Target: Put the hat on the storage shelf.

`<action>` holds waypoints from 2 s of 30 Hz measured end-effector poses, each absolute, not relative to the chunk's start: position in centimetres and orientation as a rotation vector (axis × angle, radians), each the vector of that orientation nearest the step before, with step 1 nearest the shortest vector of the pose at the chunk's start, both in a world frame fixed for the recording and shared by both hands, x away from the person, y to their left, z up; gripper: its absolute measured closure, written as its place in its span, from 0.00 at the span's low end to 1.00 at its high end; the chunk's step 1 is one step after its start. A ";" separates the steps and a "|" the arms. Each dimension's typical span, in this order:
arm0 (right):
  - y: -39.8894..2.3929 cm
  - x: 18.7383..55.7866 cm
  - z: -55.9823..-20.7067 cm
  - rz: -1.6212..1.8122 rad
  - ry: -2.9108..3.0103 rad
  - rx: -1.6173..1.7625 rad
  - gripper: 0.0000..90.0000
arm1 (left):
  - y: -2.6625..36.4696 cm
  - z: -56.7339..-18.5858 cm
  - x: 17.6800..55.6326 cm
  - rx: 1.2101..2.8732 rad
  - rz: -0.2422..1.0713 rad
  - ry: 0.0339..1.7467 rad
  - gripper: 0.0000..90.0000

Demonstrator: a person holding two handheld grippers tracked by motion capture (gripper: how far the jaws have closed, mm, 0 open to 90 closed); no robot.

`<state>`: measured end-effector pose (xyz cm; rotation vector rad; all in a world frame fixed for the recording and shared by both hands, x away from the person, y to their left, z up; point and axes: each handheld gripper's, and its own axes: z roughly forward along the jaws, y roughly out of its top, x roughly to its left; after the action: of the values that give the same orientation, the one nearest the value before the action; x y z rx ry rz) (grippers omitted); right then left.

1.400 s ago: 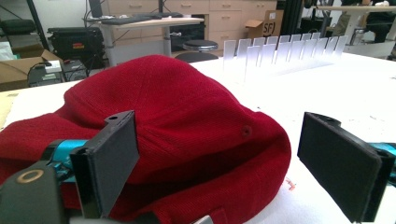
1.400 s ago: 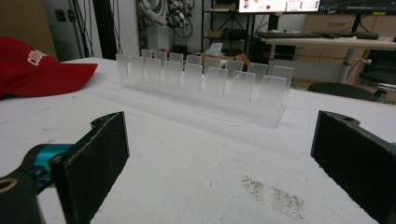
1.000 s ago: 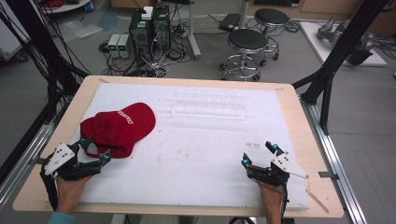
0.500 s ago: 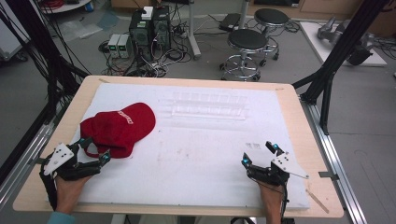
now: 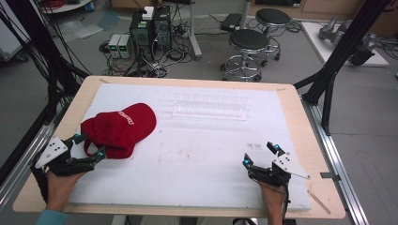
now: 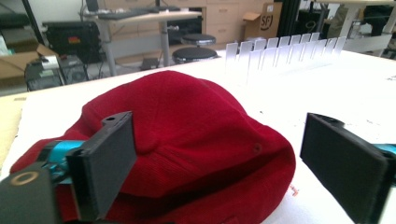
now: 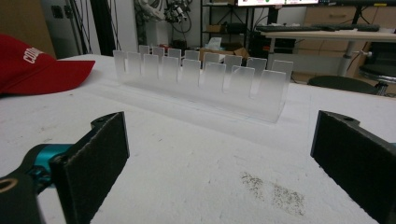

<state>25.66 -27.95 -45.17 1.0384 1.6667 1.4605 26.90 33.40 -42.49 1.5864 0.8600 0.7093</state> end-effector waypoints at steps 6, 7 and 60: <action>-28.0 25.7 -45.2 1.459 1.668 1.039 0.04 | 34.0 -40.9 27.5 1.628 0.691 0.876 0.08; -28.0 25.7 -45.2 1.459 1.668 1.039 0.04 | 34.2 -40.7 27.6 1.638 0.685 0.881 0.08; -27.8 25.6 -45.2 1.444 1.674 1.027 0.04 | 34.9 -44.1 31.1 1.849 0.507 1.195 0.13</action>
<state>25.65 -27.82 -45.17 1.0266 1.6741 1.4436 31.12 34.92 -44.14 1.8487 1.1949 0.5067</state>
